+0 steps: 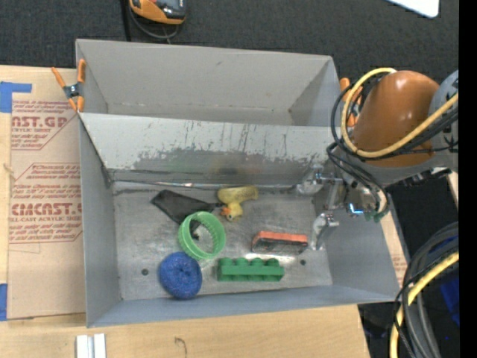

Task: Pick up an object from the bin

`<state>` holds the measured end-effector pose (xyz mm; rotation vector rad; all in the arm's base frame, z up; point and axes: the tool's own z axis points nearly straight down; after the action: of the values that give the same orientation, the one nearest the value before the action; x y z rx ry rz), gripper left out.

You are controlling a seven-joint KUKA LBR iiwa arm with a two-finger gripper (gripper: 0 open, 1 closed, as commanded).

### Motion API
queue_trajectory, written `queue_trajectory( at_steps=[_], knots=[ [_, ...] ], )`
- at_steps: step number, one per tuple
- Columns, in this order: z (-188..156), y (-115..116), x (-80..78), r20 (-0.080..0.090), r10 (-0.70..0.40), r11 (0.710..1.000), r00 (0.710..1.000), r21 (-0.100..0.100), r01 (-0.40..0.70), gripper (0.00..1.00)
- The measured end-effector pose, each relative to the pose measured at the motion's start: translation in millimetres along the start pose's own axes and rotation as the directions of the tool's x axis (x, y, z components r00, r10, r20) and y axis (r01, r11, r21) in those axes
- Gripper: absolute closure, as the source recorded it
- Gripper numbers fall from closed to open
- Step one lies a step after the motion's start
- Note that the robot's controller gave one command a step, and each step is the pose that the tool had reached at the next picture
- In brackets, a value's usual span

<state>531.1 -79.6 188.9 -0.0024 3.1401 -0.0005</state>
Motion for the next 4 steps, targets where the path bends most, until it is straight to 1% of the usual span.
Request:
queue_trajectory(
  at_steps=[1,2,3,4],
  knots=[
    [0.0,0.0,0.0,0.0,0.0,1.0,1.0,0.0,0.0,0.0],
    [32.4,5.1,4.4,0.008,-0.047,0.999,0.999,0.002,0.047,0.0],
    [115.9,6.8,6.0,-0.004,-0.298,0.955,0.955,-0.001,0.298,1.0],
    [115.9,6.8,6.0,-0.004,-0.298,0.955,0.955,-0.001,0.298,1.0]
  ],
)
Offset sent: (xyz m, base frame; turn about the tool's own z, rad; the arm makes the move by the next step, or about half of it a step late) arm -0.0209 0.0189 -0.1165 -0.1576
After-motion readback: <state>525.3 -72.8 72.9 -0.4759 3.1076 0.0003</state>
